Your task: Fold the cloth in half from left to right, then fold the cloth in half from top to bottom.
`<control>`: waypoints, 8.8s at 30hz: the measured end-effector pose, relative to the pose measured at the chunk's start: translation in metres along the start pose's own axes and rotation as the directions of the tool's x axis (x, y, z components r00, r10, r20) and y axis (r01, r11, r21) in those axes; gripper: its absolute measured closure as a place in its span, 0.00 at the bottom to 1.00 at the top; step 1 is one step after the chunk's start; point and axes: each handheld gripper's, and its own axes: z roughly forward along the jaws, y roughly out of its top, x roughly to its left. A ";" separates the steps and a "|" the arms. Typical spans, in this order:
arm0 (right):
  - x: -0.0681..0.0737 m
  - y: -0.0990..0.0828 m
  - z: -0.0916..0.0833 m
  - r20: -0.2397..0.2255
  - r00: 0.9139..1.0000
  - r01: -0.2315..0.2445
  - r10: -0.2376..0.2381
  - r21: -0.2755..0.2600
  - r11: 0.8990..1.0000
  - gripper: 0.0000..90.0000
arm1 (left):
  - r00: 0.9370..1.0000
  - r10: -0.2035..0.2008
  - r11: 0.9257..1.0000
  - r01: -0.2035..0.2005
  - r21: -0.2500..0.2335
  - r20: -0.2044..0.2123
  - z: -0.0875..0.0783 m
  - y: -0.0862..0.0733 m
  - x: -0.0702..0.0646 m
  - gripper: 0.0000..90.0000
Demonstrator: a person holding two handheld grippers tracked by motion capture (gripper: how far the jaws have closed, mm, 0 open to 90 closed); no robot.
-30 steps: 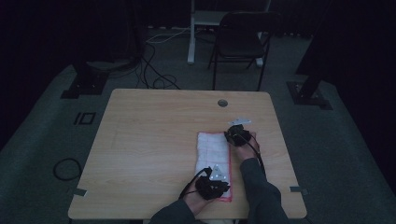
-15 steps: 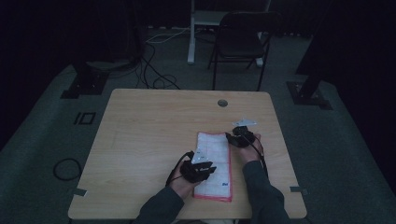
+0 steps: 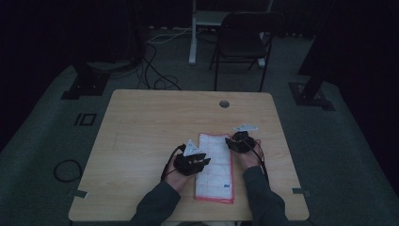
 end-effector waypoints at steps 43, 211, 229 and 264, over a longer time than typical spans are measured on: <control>-0.012 -0.006 -0.009 -0.007 1.000 -0.019 0.019 -0.017 1.000 0.67 | 0.987 -0.040 0.998 0.032 -0.055 -0.155 0.015 0.008 0.066 0.71; 0.045 -0.042 -0.088 -0.224 0.973 0.015 -0.063 -0.208 0.978 0.96 | 0.995 -0.089 0.993 0.086 -0.076 -0.035 -0.031 -0.008 0.018 0.97; 0.049 -0.053 -0.093 -0.229 0.971 0.029 -0.073 -0.193 0.981 0.96 | 0.994 -0.111 0.992 0.110 -0.065 -0.003 -0.033 -0.028 0.007 0.97; 0.065 -0.082 -0.097 -0.268 0.957 0.076 -0.110 -0.133 0.988 0.95 | 0.991 -0.135 0.991 0.135 -0.002 0.018 -0.043 -0.071 -0.012 0.96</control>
